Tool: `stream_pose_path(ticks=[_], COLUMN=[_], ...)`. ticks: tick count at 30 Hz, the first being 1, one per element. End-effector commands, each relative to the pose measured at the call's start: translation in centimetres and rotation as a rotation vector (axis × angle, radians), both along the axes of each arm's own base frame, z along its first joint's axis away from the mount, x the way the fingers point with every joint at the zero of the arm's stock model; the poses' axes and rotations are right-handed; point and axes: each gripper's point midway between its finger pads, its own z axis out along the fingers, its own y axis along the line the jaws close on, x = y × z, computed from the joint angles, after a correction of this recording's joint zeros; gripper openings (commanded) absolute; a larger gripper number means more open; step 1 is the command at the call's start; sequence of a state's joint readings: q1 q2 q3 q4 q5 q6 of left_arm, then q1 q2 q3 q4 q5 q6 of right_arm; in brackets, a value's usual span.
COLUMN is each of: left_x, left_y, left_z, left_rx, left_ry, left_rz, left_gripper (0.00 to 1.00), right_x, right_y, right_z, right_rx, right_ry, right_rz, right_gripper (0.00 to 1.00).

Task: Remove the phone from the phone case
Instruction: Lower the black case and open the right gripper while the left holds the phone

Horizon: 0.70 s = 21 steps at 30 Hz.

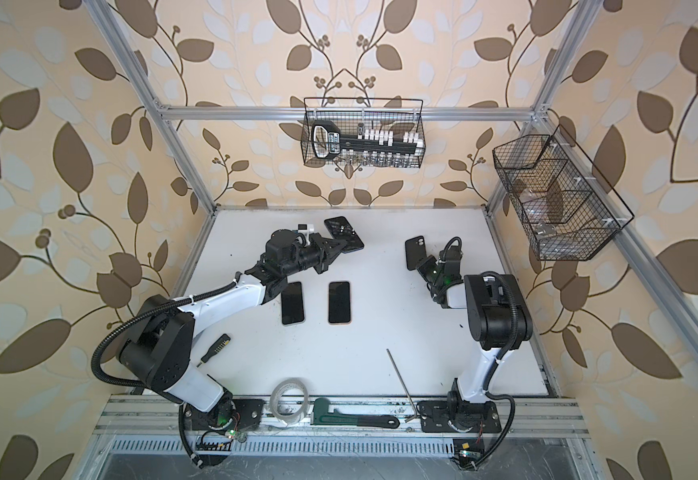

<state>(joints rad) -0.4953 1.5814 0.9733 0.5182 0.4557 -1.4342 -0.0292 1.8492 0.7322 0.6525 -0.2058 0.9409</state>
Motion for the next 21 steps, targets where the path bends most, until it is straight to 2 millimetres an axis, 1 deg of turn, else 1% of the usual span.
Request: stream_pose_path(ticks=[1,2,3,5,9,13,15,17,20,21], left_x=[0.3,0.3,0.3,0.3,0.5,0.7,1.1,1.6,2.3,2.4], left_y=[-0.4,-0.3,-0.4,-0.4,-0.6,-1.3,-1.5,-1.9,-3.1,-3.9], left_z=[3.8,3.6,3.4,3.2,3.0,2.3,1.8,0.8,-1.0,-1.4], left_rx=[-0.013,-0.006,0.002,0.011,0.039,0.090,0.117,0.159,0.213,0.221], left_ry=[-0.141,-0.140,-0.142,-0.137,-0.154,-0.149,-0.158,-0.141,-0.123,-0.132], left_rz=[-0.044,-0.043,-0.044,-0.045,-0.058,-0.104,-0.110,-0.123,-0.160,-0.179], left_gripper=[0.00,0.00,0.00,0.00,0.00,0.00,0.00,0.00,0.00,0.00], right_x=[0.4,0.2,0.0,-0.4,-1.5,-3.0,-3.3,-3.8,-4.6,-4.9], right_y=[-1.2,-1.4,-1.7,-1.9,-3.1,-4.3,-4.2,-4.0,-3.3,-3.0], right_z=[-0.3,-0.3,-0.4,-0.3,-0.1,1.2,2.0,2.8,4.3,5.0], right_rx=[-0.060,-0.069,-0.077,-0.096,-0.155,-0.236,-0.261,-0.278,-0.328,-0.347], right_ry=[0.025,0.034,0.046,0.064,0.091,0.089,0.080,0.066,0.042,0.026], right_rz=[-0.023,-0.029,-0.036,-0.047,-0.084,-0.125,-0.111,-0.096,-0.051,-0.038], right_gripper=[0.32,0.38,0.42,0.46,0.51,0.56,0.56,0.58,0.59,0.59])
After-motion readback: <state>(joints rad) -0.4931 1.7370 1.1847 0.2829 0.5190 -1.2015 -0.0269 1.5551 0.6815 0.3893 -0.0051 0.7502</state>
